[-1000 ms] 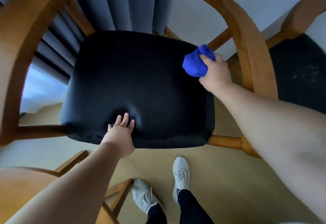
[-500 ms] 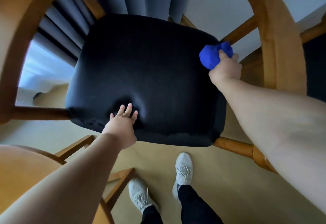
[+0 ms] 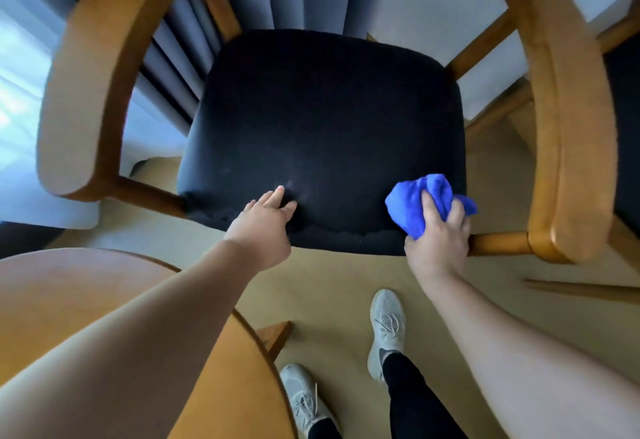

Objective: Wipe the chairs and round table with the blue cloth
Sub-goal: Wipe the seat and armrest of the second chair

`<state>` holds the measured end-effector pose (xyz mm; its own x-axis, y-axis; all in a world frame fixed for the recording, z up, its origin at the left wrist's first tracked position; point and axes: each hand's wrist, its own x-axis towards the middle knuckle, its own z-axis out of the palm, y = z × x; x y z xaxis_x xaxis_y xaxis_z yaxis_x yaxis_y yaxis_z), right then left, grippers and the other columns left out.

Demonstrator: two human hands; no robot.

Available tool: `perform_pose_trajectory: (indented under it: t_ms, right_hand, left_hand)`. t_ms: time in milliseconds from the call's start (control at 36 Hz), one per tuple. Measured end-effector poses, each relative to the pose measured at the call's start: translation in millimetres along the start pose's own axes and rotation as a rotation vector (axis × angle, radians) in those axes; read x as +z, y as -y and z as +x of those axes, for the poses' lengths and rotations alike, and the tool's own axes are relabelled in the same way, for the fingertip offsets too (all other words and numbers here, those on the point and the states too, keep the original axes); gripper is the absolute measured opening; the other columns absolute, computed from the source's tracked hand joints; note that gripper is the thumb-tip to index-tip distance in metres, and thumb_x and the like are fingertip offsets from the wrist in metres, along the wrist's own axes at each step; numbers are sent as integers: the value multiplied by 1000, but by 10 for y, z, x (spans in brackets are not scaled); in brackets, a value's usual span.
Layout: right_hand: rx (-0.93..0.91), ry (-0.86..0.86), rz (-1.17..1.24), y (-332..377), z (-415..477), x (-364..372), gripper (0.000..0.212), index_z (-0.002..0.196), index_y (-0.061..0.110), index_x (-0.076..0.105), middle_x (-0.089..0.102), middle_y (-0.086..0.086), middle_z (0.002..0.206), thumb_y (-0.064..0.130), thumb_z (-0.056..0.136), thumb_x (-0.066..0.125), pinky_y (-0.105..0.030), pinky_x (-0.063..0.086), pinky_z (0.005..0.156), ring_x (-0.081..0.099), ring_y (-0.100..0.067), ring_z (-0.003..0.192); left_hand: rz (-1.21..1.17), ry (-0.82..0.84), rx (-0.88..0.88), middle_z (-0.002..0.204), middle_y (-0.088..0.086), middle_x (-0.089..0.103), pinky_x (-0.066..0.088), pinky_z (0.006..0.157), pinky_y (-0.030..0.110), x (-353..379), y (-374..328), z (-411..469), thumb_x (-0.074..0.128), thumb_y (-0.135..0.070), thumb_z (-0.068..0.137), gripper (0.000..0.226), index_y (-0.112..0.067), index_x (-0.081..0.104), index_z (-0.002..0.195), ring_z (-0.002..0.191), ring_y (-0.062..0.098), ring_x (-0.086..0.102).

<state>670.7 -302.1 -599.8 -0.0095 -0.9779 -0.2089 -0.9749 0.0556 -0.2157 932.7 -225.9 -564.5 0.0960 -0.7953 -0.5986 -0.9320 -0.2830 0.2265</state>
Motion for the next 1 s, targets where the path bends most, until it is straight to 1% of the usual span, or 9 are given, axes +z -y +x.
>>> perform_pose_trajectory:
  t_ms: [139, 222, 278, 361, 472, 583, 778, 889, 1000]
  right_hand:
    - [159, 13, 100, 110, -237, 61, 80, 144, 34, 36, 20, -10, 150, 15, 75, 71, -42, 37, 100, 31, -38, 124]
    - [221, 1, 148, 201, -380, 114, 79, 145, 34, 35, 19, -10, 151, 14, 76, 70, -41, 37, 100, 31, -39, 123]
    - [266, 0, 180, 258, -424, 137, 80, 145, 35, 32, 16, -9, 152, 15, 77, 70, -43, 38, 99, 28, -39, 125]
    - [318, -18, 201, 333, -419, 153, 81, 145, 36, 32, 15, -10, 152, 18, 77, 71, -46, 40, 100, 27, -40, 127]
    - [381, -50, 224, 389, -414, 222, 82, 146, 34, 31, 15, -14, 151, 19, 76, 72, -49, 38, 101, 30, -42, 123]
    - [420, -88, 234, 549, -468, 328, 83, 146, 33, 29, 14, -16, 152, 21, 76, 72, -47, 38, 98, 33, -43, 119]
    - [367, -70, 275, 1301, -797, 588, 84, 144, 33, 35, 17, -19, 150, 20, 72, 75, -48, 38, 100, 35, -44, 115]
    - [264, 53, 224, 1827, -1022, 704, 85, 143, 38, 32, 11, -13, 150, 21, 73, 75, -47, 39, 97, 33, -38, 114]
    - [184, 123, 162, 1823, -1015, 692, 85, 145, 39, 28, 11, -10, 147, 20, 75, 72, -45, 42, 94, 34, -35, 109]
  left_hand:
    - [84, -224, 69, 134, -7, 52, 39, 101, 34, -411, 338, -580, 48, -10, 82, 50, -26, 54, 129, 126, 19, 45]
    - [218, -353, 185, 114, 0, 65, 47, 87, 36, -787, 616, -891, 51, -8, 78, 38, -17, 66, 111, 107, 26, 58]
    - [291, -451, 242, 107, 8, 68, 48, 87, 40, -1012, 828, -1030, 51, -7, 72, 35, -9, 70, 102, 101, 32, 62]
    - [303, -562, 147, 128, 17, 57, 44, 95, 51, -1198, 1150, -1123, 55, -8, 74, 42, -5, 65, 115, 120, 37, 51]
    - [233, -531, 29, 148, 21, 35, 39, 101, 54, -1140, 1392, -1128, 66, -18, 80, 66, -7, 41, 141, 137, 40, 33]
    - [219, -570, 32, 152, 23, 28, 18, 115, 47, -1064, 1395, -1074, 59, -18, 80, 69, -4, 35, 144, 141, 40, 23]
    - [122, -584, 3, 155, 18, 24, 15, 117, 47, -1013, 1363, -1111, 45, -27, 74, 77, -9, 31, 147, 144, 35, 18]
    - [158, -578, 17, 156, 15, 21, 14, 118, 47, -1018, 1417, -1089, 53, -25, 77, 78, -11, 26, 149, 145, 32, 15]
    - [155, -559, -20, 159, 11, 13, 6, 119, 42, -1041, 1413, -1068, 56, -24, 80, 82, -14, 17, 152, 147, 26, 5]
